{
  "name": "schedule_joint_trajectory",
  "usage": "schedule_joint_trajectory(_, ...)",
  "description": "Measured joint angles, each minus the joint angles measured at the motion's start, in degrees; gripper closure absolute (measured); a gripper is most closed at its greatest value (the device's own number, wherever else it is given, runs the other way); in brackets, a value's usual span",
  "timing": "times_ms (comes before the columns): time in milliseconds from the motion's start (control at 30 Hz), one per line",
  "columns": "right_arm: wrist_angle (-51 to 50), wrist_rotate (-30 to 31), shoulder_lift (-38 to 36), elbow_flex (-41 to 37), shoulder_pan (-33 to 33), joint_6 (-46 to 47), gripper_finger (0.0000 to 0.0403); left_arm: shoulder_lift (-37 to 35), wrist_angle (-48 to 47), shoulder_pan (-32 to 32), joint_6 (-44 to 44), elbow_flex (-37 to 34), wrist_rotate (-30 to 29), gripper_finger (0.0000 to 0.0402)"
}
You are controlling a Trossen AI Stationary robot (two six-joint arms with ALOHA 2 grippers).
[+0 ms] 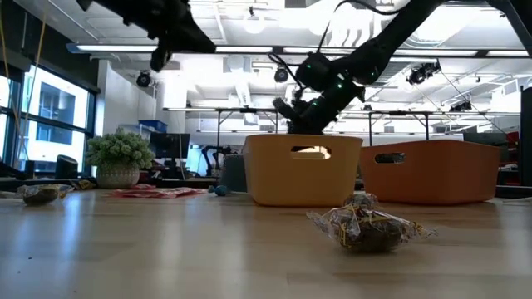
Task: Sort candy
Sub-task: Adjust the yellow bin
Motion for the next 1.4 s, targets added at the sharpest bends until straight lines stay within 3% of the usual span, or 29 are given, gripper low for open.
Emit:
schedule_joint_trajectory(400,-5.78,-5.08,-0.33,0.28,11.04,-3.35,0.0402,-3.02,-6.03,-0.27,0.23,0.09,-2.29,0.0402)
schedule_joint_trajectory(633,-7.79,-13.35,-0.70,0.22,15.86,-3.09,0.0402,-3.01,-13.90,-2.09,-4.69,-1.64,-2.32,0.0402)
schedule_joint_trajectory(900,-4.12,-17.66,-6.21,1.15,20.59,-3.71,0.0402,-3.00,-14.32,-4.50,-7.53,-4.62,-3.80,0.0402)
schedule_joint_trajectory(1067,-4.95,-21.15,-4.04,2.16,25.29,-8.28,0.0402,-2.96,-13.06,-4.50,-8.61,-6.32,-3.81,0.0402)
schedule_joint_trajectory(1233,-5.75,-21.52,-2.38,2.29,27.47,-10.58,0.0402,-2.91,-13.24,-4.50,-8.96,-6.67,-2.33,0.0402)
schedule_joint_trajectory(1400,-17.52,-16.25,-2.27,2.27,30.30,-19.37,0.0402,-2.91,-13.31,-4.50,-7.08,-6.67,-0.62,0.0402)
